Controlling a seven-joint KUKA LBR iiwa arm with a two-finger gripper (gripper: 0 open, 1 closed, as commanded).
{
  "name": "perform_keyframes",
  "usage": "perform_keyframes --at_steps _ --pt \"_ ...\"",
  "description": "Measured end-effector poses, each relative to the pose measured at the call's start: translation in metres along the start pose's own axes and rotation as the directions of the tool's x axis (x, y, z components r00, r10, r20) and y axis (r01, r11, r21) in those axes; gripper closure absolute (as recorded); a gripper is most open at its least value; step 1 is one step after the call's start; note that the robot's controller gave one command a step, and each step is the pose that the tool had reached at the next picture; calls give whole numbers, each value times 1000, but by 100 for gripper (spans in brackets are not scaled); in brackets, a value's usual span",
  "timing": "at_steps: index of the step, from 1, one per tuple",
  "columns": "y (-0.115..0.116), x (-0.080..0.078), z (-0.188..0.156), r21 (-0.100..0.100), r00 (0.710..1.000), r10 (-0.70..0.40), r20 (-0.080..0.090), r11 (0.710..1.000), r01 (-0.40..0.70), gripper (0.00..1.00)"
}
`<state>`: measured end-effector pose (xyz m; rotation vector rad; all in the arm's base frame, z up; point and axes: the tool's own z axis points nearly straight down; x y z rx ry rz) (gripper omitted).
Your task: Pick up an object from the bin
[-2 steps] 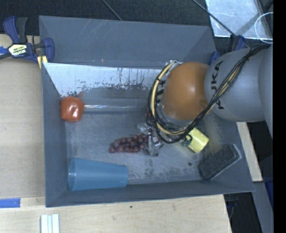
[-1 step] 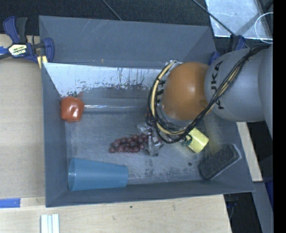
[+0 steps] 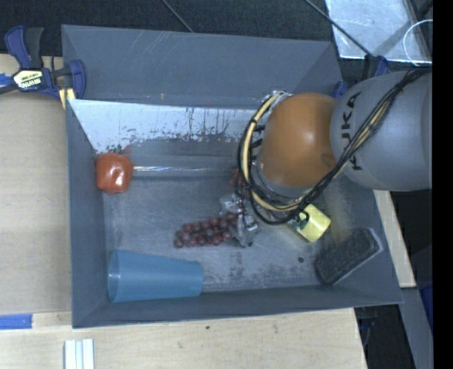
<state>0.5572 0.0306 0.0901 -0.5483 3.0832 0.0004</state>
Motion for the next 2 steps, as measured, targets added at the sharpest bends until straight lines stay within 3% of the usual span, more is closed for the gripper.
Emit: perform_keyframes --at_steps 1,2 --pt "7 -6 -18 3 986 -166 7 986 166 100" --pt "11 -7 -111 1 998 -60 7 998 60 100"
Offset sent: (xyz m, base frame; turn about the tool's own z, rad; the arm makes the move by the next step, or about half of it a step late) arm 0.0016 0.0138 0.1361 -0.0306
